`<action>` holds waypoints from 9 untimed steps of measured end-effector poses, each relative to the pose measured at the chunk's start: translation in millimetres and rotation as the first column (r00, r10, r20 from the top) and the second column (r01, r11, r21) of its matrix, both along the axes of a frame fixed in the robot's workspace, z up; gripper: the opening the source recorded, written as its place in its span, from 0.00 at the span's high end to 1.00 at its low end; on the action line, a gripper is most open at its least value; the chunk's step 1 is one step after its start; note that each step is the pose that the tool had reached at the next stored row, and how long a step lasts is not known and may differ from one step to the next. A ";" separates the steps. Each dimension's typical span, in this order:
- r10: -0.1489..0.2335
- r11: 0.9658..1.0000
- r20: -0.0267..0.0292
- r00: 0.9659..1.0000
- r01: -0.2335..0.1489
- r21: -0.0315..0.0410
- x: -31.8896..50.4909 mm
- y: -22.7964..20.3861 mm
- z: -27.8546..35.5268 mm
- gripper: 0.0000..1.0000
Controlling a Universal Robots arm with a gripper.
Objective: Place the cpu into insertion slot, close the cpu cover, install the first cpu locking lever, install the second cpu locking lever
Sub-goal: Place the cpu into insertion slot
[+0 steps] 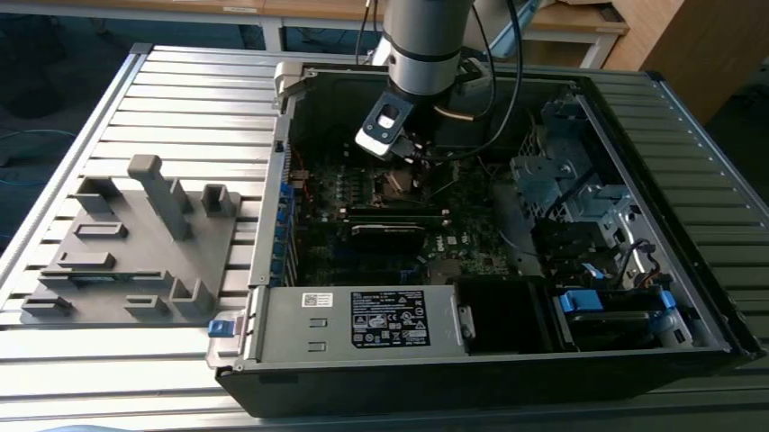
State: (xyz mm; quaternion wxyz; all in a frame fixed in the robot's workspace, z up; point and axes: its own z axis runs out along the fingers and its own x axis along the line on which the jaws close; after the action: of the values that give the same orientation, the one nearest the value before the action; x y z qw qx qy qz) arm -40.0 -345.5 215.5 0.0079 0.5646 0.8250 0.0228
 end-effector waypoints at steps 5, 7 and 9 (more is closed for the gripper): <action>-0.027 1.000 0.000 1.000 0.027 0.000 0.0 0.0 0.0 0.46; -0.034 0.999 0.000 0.999 0.034 0.000 0.0 0.0 0.0 0.46; -0.039 0.999 0.000 0.999 0.039 0.000 0.0 0.0 0.0 0.46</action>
State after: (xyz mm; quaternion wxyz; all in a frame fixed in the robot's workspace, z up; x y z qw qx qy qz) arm -40.0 -345.5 215.5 0.0084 0.5804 0.8140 0.0226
